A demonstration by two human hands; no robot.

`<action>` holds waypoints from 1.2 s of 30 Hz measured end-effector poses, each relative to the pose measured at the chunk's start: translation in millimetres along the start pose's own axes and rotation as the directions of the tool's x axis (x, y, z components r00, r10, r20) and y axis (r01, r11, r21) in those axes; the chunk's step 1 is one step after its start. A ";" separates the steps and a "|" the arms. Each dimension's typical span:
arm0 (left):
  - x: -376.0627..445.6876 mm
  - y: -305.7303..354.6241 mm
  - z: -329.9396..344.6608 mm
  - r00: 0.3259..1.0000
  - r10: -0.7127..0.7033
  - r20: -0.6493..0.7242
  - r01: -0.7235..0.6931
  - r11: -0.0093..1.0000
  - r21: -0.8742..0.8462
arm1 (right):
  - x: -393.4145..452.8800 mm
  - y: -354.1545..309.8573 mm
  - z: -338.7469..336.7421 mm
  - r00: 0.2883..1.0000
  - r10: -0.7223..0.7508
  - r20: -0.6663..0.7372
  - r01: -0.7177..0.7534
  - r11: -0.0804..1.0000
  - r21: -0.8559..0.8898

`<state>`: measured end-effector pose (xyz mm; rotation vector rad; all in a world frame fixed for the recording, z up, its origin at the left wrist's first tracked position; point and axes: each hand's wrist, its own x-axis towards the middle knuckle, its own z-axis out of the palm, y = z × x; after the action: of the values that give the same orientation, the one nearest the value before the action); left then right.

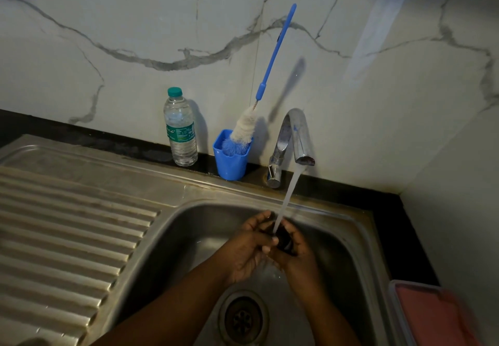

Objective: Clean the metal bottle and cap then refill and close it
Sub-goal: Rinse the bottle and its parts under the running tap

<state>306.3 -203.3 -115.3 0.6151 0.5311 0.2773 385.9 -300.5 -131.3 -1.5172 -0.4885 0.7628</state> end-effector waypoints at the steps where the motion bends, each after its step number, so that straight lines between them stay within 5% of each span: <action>1: -0.3 0.5 0.2 1.000 0.012 0.011 -0.012 1.000 0.018 | 0.8 -0.8 -0.7 1.000 0.005 -0.001 -0.005 1.000 0.009; 6: -10.7 -8.9 11.5 0.998 0.023 -0.057 -0.008 0.965 0.262 | -4.7 -3.1 6.4 0.997 -0.062 -0.049 0.056 0.991 -0.118; 14: -9.3 -11.2 2.9 0.995 0.049 -0.090 -0.041 0.995 0.089 | -5.9 -10.0 10.6 0.983 -0.179 0.028 0.181 0.969 -0.171; 19: -11.0 -11.3 -4.3 0.997 0.055 -0.055 -0.058 0.997 -0.057 | -2.2 -13.8 13.5 0.998 -0.064 0.011 0.063 0.997 0.050; 26: -5.7 -30.3 3.8 0.993 0.063 -0.103 -0.059 0.997 0.045 | 1.8 -12.9 26.2 0.969 -0.173 -0.178 0.135 0.969 -0.207; 28: -5.3 -34.0 6.0 0.989 0.079 -0.124 -0.063 0.990 0.129 | 5.5 -19.6 27.9 0.956 -0.105 -0.275 0.039 0.972 -0.234; 33: -4.0 -34.0 1.0 0.982 0.172 -0.073 -0.132 0.915 0.380 | 32.0 -45.7 14.3 0.859 0.451 -0.241 -0.457 0.889 0.034; 35: -2.5 -30.6 1.0 0.981 0.177 -0.081 -0.131 0.908 0.398 | 33.2 -45.7 18.5 0.856 0.472 -0.210 -0.508 0.843 -0.176; 36: -1.8 -27.4 0.8 0.979 0.172 -0.108 -0.119 0.917 0.380 | 28.9 -41.3 23.1 0.902 0.366 -0.229 -0.426 0.840 -0.336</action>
<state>307.7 -225.9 -130.8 1.0134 0.6817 0.3669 395.0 -259.7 -95.0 -2.0675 -0.2042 0.8928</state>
